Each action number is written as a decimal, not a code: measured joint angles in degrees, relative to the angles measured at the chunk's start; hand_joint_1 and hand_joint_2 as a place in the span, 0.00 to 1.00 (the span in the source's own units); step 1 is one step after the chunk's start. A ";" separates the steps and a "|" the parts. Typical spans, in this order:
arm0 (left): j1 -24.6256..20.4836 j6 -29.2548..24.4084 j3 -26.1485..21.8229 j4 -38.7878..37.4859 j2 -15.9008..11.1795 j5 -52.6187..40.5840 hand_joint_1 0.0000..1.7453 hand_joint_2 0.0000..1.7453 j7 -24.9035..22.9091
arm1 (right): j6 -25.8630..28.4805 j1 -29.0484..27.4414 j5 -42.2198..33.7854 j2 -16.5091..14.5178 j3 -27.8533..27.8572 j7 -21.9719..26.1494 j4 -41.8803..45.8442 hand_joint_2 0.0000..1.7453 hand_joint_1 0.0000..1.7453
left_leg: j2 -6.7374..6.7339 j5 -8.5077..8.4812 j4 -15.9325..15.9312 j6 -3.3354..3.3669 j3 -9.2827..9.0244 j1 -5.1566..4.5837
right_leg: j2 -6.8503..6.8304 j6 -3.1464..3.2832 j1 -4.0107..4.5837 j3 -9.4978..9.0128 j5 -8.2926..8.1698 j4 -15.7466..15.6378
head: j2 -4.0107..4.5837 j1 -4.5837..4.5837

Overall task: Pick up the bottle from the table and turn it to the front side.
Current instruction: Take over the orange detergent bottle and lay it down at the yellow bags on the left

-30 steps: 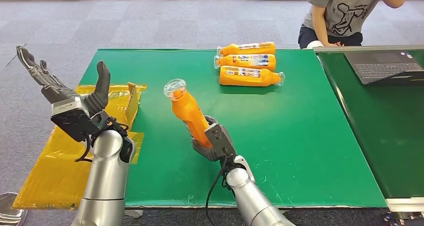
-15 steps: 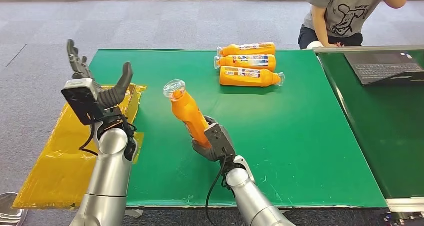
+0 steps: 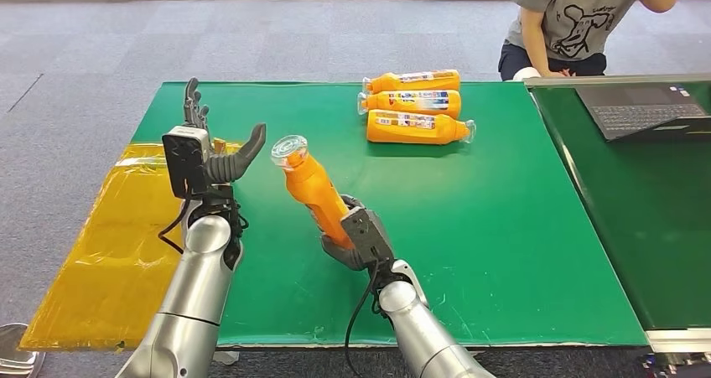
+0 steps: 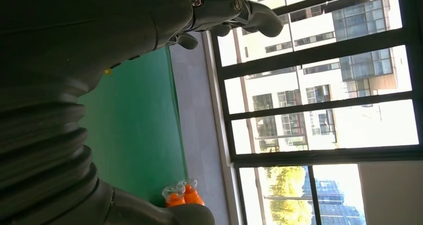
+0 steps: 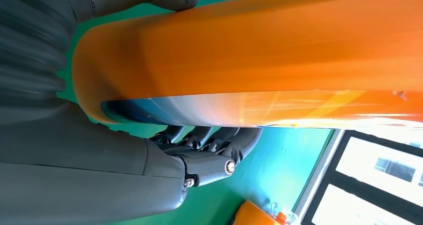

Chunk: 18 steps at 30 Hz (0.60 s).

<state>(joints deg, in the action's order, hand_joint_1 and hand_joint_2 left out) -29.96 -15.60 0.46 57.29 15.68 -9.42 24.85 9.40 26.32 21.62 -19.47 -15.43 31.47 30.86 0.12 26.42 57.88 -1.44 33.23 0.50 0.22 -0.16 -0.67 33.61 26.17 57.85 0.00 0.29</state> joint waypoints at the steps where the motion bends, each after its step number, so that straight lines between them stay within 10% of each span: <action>1: -0.05 0.01 0.00 -0.19 -0.03 0.00 0.00 1.00 0.00 | 0.00 0.00 0.00 0.00 0.00 0.00 0.00 1.00 1.00 | 0.00 0.00 0.00 0.00 0.00 0.00 | 0.00 0.00 0.00 0.00 0.00 0.00 | 0.00 0.01; 18: -0.39 7.27 0.00 -2.03 -0.75 4.21 0.00 1.00 -1.61 | 0.02 -0.13 0.50 0.02 0.01 -0.11 -0.02 1.00 1.00 | 0.00 -0.01 0.00 -0.01 0.00 0.00 | 0.00 0.00 0.00 -0.01 0.00 0.00 | 0.00 0.00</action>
<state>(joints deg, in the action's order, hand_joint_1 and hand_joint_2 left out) -30.36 -8.33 0.46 55.26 14.93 -5.21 23.25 9.42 26.19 22.12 -19.45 -15.43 31.36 30.84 0.12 26.41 57.88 -1.45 33.24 0.50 0.22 -0.16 -0.67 33.61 26.16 57.85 0.00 0.29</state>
